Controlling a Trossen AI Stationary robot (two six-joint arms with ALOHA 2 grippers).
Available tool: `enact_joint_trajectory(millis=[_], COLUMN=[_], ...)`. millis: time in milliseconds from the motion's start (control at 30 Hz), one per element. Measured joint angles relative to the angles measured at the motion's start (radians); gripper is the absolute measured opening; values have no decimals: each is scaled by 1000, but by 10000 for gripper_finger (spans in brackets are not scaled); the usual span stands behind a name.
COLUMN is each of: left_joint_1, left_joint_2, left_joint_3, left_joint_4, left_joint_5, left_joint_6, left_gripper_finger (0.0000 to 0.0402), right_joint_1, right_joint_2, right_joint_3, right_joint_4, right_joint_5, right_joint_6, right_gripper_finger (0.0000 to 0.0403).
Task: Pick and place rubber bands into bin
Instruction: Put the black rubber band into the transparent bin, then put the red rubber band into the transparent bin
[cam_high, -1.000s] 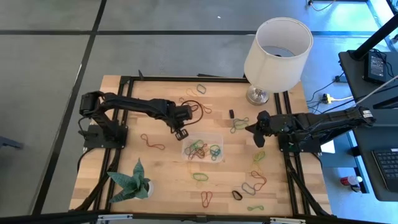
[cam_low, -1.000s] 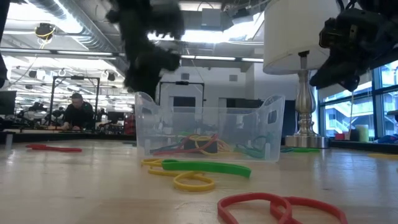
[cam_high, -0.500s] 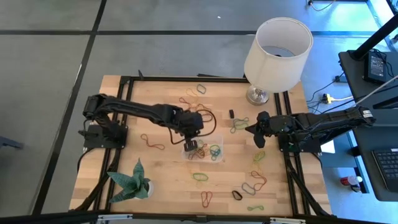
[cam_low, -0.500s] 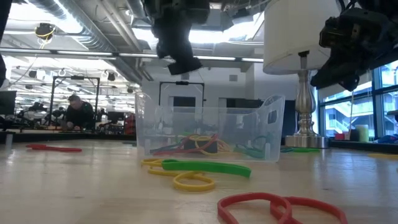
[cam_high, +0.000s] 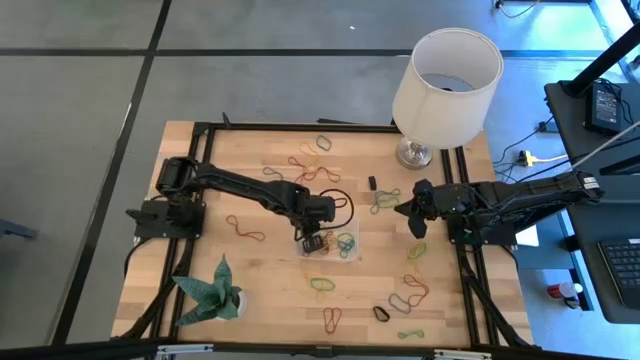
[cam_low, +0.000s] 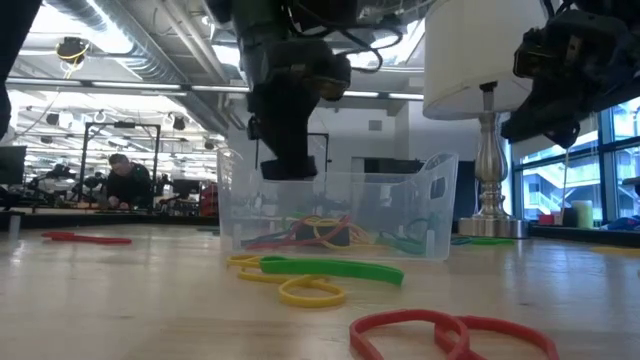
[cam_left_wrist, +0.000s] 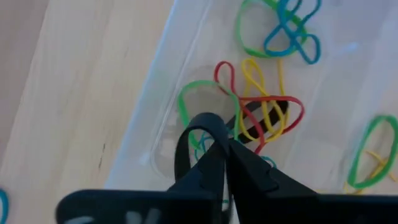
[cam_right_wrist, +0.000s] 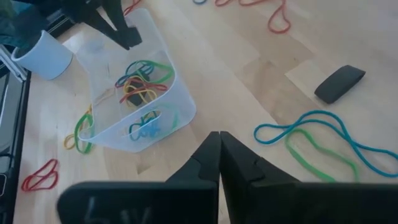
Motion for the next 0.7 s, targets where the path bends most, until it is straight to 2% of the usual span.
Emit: enact_joint_trajectory(millis=[267,433,600,700], left_joint_1=[4,10,35,46], left_joint_2=[-1,-21,-109,-172], left_joint_3=[0,0,0,0], left_joint_4=[-17,-26,-36,-55], left_joint_5=[1,7,11,10], left_joint_6=[-15,-14,8,120], left_gripper_finger=[83,107,100,77], right_joint_1=[0,0,0,3], right_joint_2=[0,0,0,0], right_joint_3=[0,0,0,0], right_joint_4=[0,0,1,3], right_joint_5=[-17,-16,-16,-16], right_joint_6=[2,4,3,24], right_gripper_finger=[10,10,9,4])
